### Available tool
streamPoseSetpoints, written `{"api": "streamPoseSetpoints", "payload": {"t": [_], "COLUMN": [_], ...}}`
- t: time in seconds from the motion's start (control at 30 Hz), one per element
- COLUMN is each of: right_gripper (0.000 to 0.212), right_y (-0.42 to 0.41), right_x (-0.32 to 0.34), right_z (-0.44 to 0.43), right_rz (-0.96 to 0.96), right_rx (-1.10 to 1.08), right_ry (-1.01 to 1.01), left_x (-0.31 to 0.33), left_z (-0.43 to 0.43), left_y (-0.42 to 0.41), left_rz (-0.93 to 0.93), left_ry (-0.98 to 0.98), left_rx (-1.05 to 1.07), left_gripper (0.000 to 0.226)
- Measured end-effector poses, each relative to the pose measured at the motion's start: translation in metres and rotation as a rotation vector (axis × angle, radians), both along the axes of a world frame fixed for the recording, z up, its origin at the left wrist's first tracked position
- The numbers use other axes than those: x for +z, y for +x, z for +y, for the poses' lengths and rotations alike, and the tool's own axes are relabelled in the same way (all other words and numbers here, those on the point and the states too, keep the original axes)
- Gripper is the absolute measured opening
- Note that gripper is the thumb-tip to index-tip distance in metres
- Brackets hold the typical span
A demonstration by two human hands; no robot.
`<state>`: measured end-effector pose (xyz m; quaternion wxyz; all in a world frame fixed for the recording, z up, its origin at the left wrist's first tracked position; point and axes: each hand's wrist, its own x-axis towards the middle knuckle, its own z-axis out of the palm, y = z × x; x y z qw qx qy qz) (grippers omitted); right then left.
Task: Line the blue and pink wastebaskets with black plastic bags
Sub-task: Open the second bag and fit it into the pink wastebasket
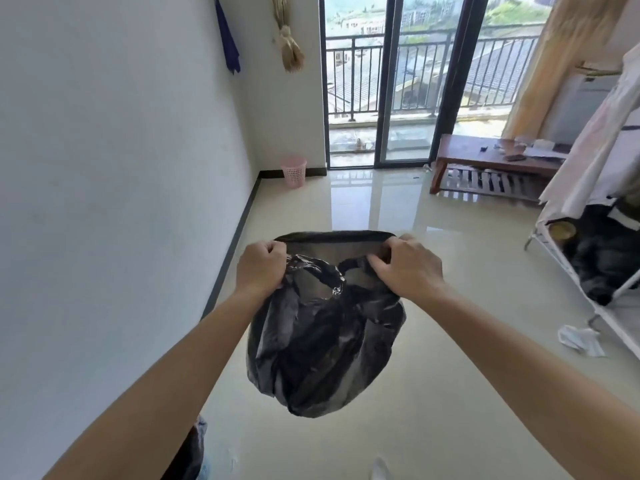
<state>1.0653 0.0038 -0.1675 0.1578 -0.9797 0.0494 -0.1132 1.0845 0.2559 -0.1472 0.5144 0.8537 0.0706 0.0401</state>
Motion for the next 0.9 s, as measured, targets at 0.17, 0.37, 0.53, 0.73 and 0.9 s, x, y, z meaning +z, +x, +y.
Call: {"api": "streamPoseSetpoints", "payload": {"t": [0.17, 0.37, 0.53, 0.73, 0.9], "right_gripper": [0.085, 0.054, 0.049, 0.048, 0.099], "right_y": [0.151, 0.340, 0.495, 0.691, 0.840], "right_x": [-0.017, -0.001, 0.014, -0.008, -0.022], "right_z": [-0.030, -0.083, -0.087, -0.050, -0.016], "right_rz": [-0.055, 0.085, 0.186, 0.158, 0.247], "right_rx": [-0.081, -0.040, 0.023, -0.031, -0.023], "right_ry": [-0.110, -0.261, -0.091, 0.171, -0.157], "left_x": [-0.015, 0.003, 0.003, -0.030, -0.037], "left_z": [-0.043, -0.078, -0.069, -0.045, -0.031], "left_y": [0.163, 0.353, 0.487, 0.661, 0.814], "left_rz": [0.027, -0.001, 0.070, 0.034, -0.041], "left_ry": [0.121, 0.468, 0.444, 0.348, 0.353], "left_rx": [-0.144, -0.393, -0.372, -0.316, -0.257], "left_gripper": [0.049, 0.075, 0.082, 0.071, 0.048]}}
